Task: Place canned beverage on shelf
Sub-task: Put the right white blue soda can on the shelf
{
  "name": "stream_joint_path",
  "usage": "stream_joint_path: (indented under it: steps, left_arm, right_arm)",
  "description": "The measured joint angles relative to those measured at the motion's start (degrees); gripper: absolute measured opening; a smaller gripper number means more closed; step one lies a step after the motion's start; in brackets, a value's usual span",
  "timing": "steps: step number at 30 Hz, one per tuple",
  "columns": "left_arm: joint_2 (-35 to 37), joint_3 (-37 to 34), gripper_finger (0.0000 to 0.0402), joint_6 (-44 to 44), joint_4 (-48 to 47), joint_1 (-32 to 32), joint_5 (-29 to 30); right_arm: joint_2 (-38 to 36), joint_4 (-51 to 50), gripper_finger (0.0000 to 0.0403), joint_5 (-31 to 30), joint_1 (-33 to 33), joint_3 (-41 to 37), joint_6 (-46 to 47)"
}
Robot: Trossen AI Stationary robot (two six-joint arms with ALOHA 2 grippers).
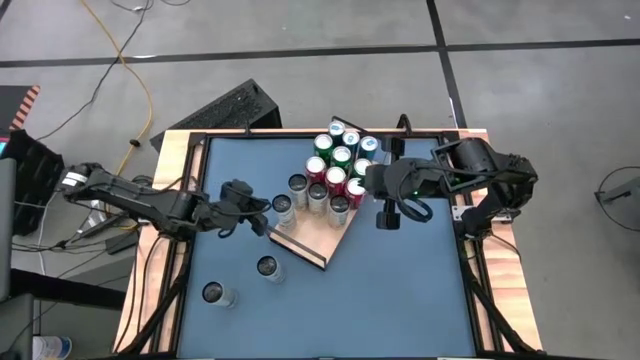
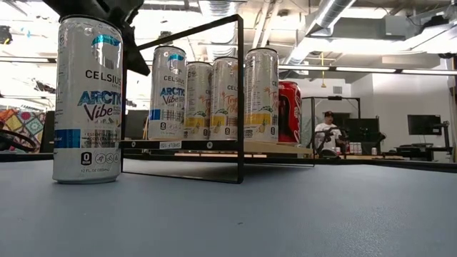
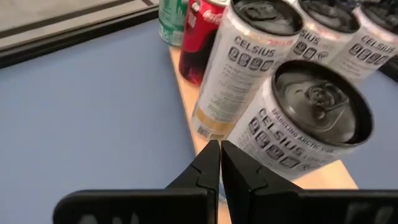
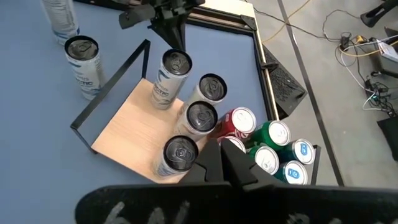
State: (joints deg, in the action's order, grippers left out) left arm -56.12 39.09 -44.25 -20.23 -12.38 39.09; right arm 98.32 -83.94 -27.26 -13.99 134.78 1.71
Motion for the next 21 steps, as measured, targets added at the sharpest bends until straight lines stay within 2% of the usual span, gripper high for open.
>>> stream_joint_path:
  steps: [5, 10, 15, 21]
  left_arm:
    - [-0.21, 0.00, 0.0000, 0.87, 2.43, 0.09, -0.19]
    - [-0.24, 0.02, 0.0000, 1.61, 3.91, 0.13, -3.96]
    - [-0.24, 0.02, 0.0000, 0.63, 4.41, 0.11, -4.76]
    - [-0.22, 0.01, 0.0000, -0.03, 4.86, 0.07, -10.35]
  right_arm:
    - [0.54, 0.33, 0.0000, 0.10, -0.30, 0.02, -0.01]
    - [1.78, 0.40, 0.0000, 0.30, -0.60, -0.23, -0.23]
    - [3.78, -0.53, 0.0000, 0.38, -0.63, -0.33, -0.47]
    - [5.23, -0.99, 0.0000, 0.76, -1.03, -0.34, -0.72]
